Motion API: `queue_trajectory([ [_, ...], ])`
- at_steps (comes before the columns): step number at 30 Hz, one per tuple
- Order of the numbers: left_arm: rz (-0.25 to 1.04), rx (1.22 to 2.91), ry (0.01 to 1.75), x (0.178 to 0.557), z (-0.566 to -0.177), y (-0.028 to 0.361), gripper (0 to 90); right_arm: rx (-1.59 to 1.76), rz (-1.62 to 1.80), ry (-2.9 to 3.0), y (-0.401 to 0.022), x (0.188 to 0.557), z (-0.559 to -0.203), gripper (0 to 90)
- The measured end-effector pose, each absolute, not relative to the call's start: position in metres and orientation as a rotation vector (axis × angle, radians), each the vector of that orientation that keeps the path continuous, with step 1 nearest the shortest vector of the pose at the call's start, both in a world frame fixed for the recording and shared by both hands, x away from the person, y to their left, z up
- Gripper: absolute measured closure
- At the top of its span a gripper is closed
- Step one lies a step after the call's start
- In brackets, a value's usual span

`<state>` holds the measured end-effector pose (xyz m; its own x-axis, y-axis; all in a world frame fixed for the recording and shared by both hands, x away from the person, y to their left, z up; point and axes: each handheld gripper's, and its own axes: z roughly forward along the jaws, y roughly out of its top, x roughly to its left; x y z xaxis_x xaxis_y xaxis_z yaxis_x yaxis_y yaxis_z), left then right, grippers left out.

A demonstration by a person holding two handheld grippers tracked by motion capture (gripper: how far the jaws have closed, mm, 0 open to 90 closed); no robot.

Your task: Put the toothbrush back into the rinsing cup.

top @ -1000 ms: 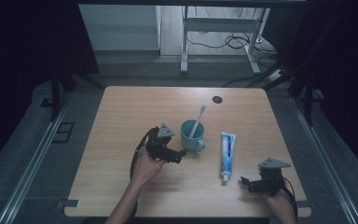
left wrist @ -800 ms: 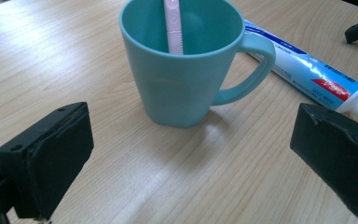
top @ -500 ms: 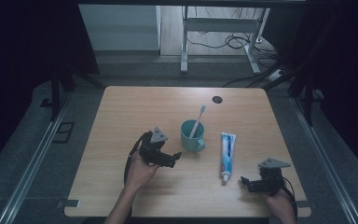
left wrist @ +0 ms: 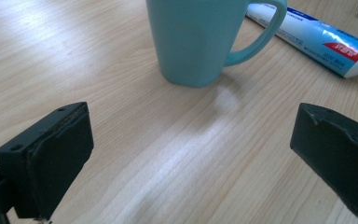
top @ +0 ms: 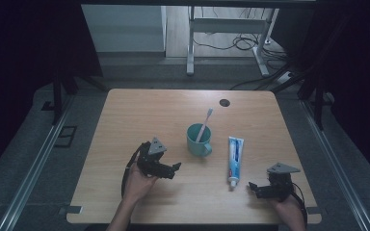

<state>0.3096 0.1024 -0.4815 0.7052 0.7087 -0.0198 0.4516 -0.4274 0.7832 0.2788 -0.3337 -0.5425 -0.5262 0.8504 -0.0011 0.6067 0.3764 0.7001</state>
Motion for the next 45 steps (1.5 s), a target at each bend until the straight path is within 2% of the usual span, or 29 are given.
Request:
queue_trajectory([
  [21,0.444,2.115,0.949,0.282,-0.504,0.129,0.0,1.269,0.929,2.276,-0.333,0.279,-0.543,0.0],
  [45,0.364,2.21,1.047,0.282,-0.545,0.146,0.0,1.271,0.931,2.274,-0.333,0.279,-0.542,0.0],
])
